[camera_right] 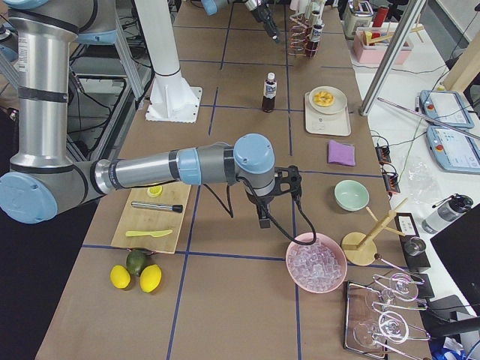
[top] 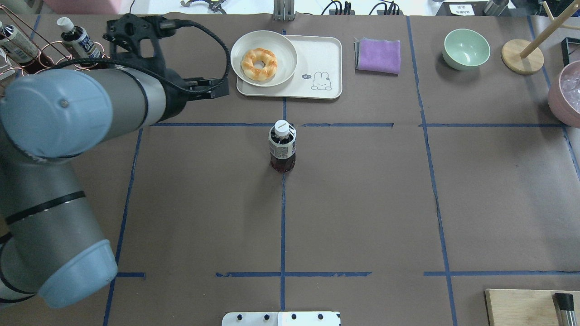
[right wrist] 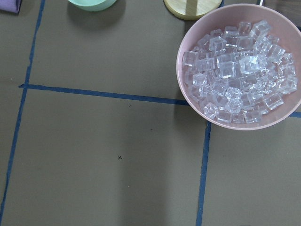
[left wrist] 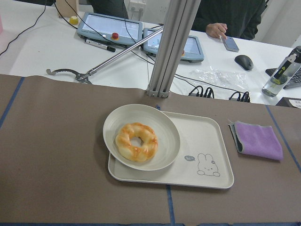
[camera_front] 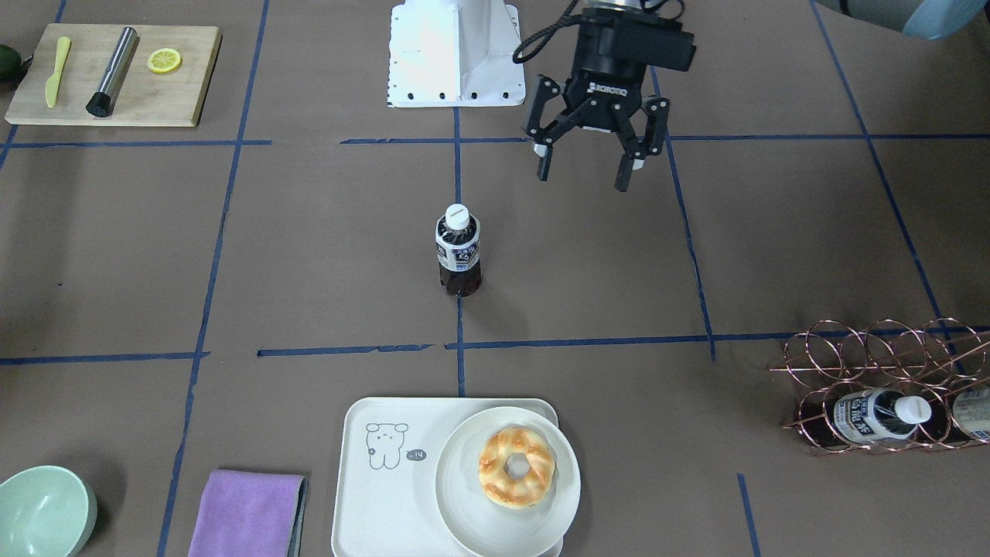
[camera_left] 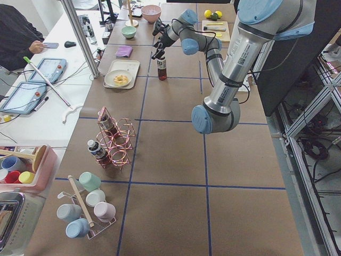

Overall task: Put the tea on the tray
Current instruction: 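Open the left gripper and withdraw the left arm toward the rack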

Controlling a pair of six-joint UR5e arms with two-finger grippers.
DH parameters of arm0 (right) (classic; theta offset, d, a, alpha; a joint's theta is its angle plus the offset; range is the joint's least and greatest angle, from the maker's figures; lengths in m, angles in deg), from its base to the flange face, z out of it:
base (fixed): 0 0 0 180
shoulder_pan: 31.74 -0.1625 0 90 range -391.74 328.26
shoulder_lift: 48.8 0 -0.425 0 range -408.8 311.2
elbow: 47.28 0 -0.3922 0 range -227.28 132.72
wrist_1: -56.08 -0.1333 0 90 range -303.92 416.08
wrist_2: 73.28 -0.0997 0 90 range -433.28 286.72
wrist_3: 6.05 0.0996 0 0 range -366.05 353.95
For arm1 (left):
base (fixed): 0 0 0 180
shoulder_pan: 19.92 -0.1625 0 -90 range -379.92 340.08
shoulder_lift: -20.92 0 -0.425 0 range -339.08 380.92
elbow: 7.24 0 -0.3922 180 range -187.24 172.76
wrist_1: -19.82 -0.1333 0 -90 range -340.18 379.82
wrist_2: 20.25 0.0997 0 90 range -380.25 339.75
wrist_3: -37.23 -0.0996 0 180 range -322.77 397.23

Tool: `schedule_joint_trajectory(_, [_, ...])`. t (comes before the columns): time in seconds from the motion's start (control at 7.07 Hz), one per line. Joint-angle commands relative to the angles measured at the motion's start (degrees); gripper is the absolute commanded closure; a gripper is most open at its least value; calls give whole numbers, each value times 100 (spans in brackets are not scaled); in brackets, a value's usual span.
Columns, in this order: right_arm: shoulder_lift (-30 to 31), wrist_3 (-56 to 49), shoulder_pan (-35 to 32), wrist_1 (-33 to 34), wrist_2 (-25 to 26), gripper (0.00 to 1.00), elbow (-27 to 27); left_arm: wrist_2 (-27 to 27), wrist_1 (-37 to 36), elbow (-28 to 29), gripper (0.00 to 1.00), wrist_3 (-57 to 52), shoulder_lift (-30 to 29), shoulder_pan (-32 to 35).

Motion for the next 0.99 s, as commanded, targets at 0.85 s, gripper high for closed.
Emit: schedule_joint_trajectory(0.85, [-2153,4918,2661,89,1081,0,-1287,-2730,-34,-613,0,-3408,3616,2465])
